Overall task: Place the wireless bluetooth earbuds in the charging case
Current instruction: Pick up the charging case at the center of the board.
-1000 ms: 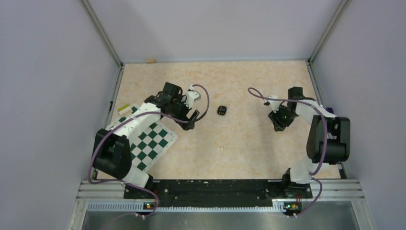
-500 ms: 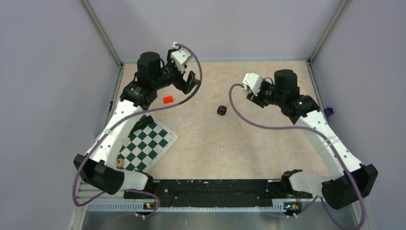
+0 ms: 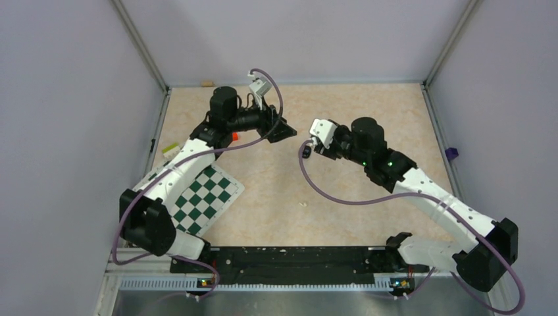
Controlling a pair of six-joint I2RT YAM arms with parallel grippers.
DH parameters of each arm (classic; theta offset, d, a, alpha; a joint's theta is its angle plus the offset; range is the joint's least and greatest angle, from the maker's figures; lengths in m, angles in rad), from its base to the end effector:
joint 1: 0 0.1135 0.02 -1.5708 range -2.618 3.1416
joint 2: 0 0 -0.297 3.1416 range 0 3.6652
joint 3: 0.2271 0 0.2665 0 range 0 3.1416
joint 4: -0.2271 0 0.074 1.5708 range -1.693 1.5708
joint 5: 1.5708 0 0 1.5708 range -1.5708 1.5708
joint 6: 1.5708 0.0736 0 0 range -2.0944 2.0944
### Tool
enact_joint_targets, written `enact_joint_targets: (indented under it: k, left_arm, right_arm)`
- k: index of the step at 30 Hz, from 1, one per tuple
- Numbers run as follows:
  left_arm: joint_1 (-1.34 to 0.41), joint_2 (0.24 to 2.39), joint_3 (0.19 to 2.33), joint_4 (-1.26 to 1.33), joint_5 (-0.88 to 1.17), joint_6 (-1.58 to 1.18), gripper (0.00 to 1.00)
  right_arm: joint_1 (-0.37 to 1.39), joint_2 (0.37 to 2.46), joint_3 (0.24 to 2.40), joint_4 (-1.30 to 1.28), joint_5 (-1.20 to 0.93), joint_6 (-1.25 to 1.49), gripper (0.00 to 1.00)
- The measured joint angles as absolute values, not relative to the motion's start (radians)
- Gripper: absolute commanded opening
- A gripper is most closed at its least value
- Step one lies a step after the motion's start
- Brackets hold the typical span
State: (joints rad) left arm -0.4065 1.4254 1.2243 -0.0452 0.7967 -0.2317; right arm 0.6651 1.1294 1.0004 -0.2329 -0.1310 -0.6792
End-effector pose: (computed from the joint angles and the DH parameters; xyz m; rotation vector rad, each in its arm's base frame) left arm 0.3145 -0.1927 0.3837 0.7470 1.7450 -1.1619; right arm 0.2268 0.1901 0.3561 -1.2697 1.4552 0.1171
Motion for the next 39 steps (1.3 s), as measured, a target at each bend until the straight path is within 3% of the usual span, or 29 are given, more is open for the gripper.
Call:
enact_joint_targets:
  k: [8, 28, 34, 39]
  left_arm:
    - [-0.454, 1.482, 1.213, 0.069, 0.843, -0.344, 0.77]
    - [-0.518, 1.546, 1.211, 0.075, 0.845, -0.342, 0.7]
    - [-0.538, 1.559, 1.212, 0.064, 0.848, -0.333, 0.57]
    - [-0.552, 1.563, 1.213, 0.052, 0.857, -0.32, 0.31]
  right_arm:
    - [0.669, 1.106, 0.968, -0.152, -0.121, -0.645, 0.3]
    - [0.718, 1.106, 0.942, -0.127, -0.121, -0.643, 0.29]
    - [0.734, 1.108, 0.942, -0.127, -0.117, -0.643, 0.3]
    - [0.738, 1.117, 0.937, -0.134, -0.098, -0.646, 0.3]
